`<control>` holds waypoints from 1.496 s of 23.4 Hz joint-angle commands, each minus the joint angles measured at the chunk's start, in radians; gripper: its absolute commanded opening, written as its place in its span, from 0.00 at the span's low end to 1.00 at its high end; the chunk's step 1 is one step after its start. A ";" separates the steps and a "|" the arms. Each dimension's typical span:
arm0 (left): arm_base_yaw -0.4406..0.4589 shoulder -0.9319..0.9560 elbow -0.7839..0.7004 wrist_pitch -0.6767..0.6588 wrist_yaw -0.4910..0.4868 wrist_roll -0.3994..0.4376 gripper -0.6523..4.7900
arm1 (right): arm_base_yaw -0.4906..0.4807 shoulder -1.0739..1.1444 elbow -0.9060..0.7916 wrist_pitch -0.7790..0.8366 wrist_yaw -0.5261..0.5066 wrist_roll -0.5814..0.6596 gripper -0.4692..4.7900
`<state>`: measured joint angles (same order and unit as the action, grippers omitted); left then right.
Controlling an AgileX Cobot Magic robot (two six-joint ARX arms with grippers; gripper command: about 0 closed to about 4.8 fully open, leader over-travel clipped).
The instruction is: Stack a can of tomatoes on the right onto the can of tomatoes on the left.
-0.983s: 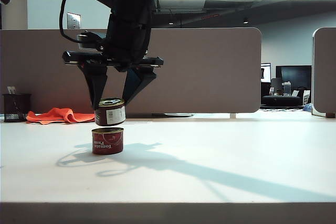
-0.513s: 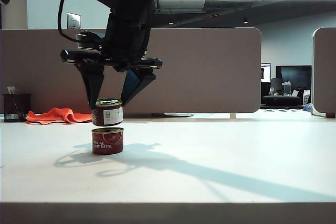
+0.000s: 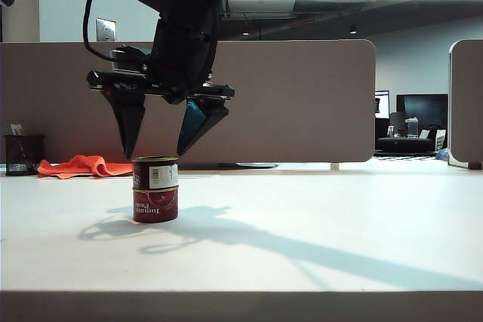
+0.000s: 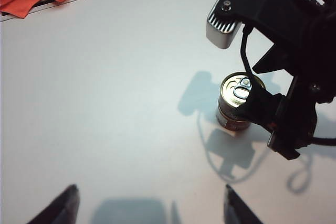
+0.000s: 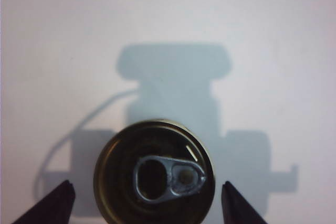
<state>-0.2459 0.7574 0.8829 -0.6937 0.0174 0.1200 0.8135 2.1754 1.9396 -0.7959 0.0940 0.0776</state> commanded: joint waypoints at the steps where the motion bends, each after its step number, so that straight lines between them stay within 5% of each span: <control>1: 0.002 -0.002 0.006 0.007 0.002 0.005 0.76 | 0.002 -0.010 0.008 0.013 -0.003 0.001 0.83; 4: 0.002 -0.002 0.005 0.007 0.002 0.005 0.76 | 0.000 -0.017 0.020 0.016 -0.003 0.001 0.82; 6: 0.002 -0.002 0.005 0.007 0.002 0.010 0.76 | -0.005 -0.032 0.037 0.018 0.005 0.001 0.72; 11: 0.002 -0.003 0.006 0.008 0.002 0.024 0.75 | -0.044 -0.117 0.079 0.021 0.045 0.001 0.08; 15: 0.002 -0.004 0.005 0.009 0.001 0.037 0.71 | -0.131 -0.270 0.078 0.019 0.035 0.001 0.08; 18: 0.001 -0.008 0.005 0.007 0.002 0.037 0.26 | -0.178 -0.341 0.077 0.006 0.035 0.001 0.08; 20: -0.006 -0.017 0.005 0.009 0.002 0.037 0.11 | -0.219 -0.406 0.069 -0.012 0.036 0.001 0.08; 35: -0.105 -0.102 0.005 0.023 -0.023 -0.022 0.11 | -0.273 -0.932 -0.407 0.103 0.191 -0.047 0.08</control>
<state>-0.3374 0.6617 0.8829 -0.6914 -0.0017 0.1154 0.5396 1.2835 1.5661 -0.7460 0.2550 0.0334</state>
